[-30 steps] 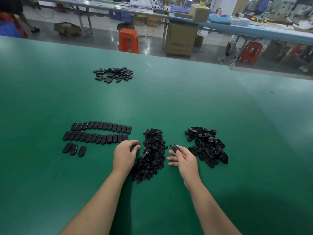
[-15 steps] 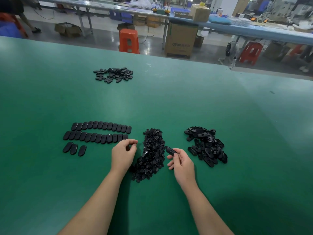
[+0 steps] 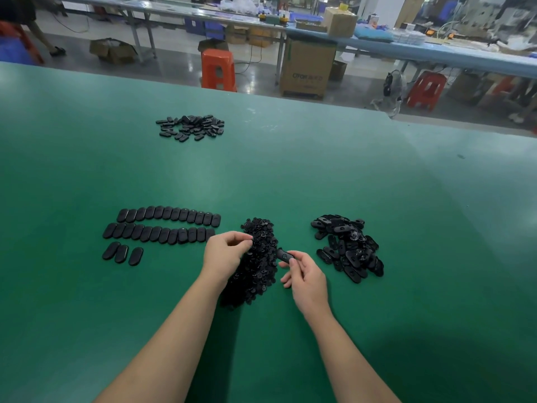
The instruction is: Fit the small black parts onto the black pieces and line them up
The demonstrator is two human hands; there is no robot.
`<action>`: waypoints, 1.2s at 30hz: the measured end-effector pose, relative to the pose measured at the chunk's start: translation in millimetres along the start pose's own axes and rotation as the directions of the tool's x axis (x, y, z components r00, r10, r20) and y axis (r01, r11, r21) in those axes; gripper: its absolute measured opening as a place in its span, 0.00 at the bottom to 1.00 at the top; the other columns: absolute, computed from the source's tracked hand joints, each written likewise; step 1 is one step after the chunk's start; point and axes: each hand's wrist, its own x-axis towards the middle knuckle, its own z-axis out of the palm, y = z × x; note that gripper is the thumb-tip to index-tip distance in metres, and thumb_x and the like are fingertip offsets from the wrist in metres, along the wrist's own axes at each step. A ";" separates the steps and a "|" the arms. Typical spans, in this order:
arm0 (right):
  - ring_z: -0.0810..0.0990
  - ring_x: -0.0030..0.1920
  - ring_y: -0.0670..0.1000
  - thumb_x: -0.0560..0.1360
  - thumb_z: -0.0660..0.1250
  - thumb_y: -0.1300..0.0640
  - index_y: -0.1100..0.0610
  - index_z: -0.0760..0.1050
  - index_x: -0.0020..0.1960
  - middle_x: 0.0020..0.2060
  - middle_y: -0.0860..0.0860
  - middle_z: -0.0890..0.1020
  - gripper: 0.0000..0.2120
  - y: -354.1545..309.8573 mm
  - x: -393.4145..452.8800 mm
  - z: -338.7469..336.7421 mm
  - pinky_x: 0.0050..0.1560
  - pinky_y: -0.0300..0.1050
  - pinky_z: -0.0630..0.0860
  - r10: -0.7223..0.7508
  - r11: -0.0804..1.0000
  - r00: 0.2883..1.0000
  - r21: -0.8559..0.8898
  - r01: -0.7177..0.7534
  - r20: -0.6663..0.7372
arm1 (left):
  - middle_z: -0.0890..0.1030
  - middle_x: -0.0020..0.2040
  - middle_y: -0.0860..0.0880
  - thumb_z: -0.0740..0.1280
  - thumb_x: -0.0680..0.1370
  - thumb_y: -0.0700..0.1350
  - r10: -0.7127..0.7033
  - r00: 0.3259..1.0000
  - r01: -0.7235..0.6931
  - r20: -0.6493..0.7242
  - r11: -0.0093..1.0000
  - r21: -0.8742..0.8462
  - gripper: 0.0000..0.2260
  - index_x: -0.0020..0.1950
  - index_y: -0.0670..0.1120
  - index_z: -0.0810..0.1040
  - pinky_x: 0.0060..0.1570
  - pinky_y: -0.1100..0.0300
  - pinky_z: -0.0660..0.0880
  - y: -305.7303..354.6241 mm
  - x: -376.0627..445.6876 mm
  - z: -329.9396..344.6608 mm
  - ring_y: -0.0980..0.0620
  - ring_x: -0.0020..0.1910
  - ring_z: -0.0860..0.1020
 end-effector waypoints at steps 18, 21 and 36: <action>0.81 0.30 0.44 0.83 0.62 0.62 0.49 0.78 0.53 0.41 0.47 0.85 0.10 1.9 1.1 -2.5 0.35 0.33 0.75 -0.033 0.999 0.999 0.027 0.033 0.000 | 0.83 0.39 0.55 0.69 0.74 0.42 0.146 0.958 -0.254 0.246 0.831 0.495 0.04 0.43 0.51 0.83 0.42 0.60 0.75 19.3 -20.0 53.7 0.55 0.40 0.79; 0.81 0.30 0.45 0.83 0.61 0.63 0.48 0.78 0.52 0.40 0.46 0.85 0.12 2.4 1.4 -3.4 0.36 0.36 0.77 -0.026 0.998 1.000 0.053 0.027 -0.012 | 0.82 0.38 0.55 0.70 0.74 0.43 0.152 0.960 -0.255 0.236 0.825 0.505 0.04 0.41 0.52 0.81 0.43 0.59 0.76 19.4 -18.8 57.0 0.54 0.40 0.79; 0.77 0.32 0.45 0.82 0.64 0.61 0.51 0.76 0.50 0.35 0.48 0.82 0.07 6.3 2.7 -2.7 0.33 0.41 0.76 -0.012 0.986 0.997 0.164 0.024 -0.076 | 0.82 0.32 0.53 0.75 0.74 0.43 0.052 0.948 -0.130 0.313 0.964 0.231 0.01 0.44 0.49 0.85 0.33 0.61 0.74 12.5 -16.5 57.0 0.57 0.26 0.74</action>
